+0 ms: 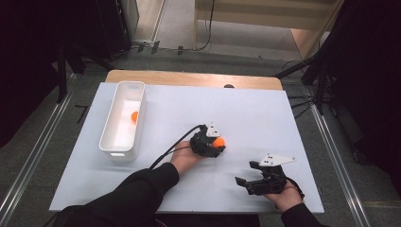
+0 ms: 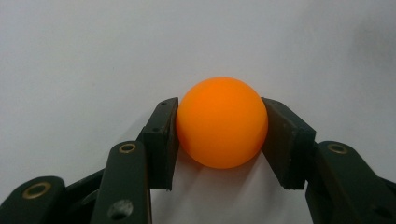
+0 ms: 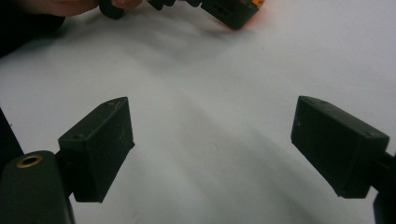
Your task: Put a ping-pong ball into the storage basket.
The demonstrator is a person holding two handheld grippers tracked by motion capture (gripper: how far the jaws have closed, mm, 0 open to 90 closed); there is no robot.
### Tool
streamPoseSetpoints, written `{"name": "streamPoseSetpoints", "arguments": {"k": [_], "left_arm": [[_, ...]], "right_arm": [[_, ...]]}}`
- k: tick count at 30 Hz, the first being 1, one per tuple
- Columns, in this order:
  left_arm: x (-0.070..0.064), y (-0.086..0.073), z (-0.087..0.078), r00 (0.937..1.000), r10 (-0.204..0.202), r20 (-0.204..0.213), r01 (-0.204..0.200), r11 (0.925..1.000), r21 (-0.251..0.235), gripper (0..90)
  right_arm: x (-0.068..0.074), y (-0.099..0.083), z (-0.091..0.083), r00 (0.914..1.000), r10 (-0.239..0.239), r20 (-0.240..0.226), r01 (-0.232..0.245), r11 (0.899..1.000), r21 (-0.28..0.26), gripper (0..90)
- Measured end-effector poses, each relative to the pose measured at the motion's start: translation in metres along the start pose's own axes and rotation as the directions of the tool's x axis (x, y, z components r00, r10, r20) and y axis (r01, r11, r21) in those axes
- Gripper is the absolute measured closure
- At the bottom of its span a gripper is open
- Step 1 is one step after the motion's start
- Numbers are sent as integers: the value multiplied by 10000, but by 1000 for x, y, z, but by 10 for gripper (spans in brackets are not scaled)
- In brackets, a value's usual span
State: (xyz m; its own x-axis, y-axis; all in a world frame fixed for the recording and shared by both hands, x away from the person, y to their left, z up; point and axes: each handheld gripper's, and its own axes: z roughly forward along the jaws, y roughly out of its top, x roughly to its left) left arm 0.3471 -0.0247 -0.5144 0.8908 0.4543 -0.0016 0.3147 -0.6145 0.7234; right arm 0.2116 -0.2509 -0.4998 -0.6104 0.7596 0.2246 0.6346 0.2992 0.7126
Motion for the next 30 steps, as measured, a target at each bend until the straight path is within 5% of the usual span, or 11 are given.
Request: {"name": "streamPoseSetpoints", "arguments": {"k": [30], "left_arm": [[4,20,-26,9988,-20,499,40,9992,-406,499]], "right_arm": [[0,0,0,10000,36,18,-36,10000,10,116]]}}
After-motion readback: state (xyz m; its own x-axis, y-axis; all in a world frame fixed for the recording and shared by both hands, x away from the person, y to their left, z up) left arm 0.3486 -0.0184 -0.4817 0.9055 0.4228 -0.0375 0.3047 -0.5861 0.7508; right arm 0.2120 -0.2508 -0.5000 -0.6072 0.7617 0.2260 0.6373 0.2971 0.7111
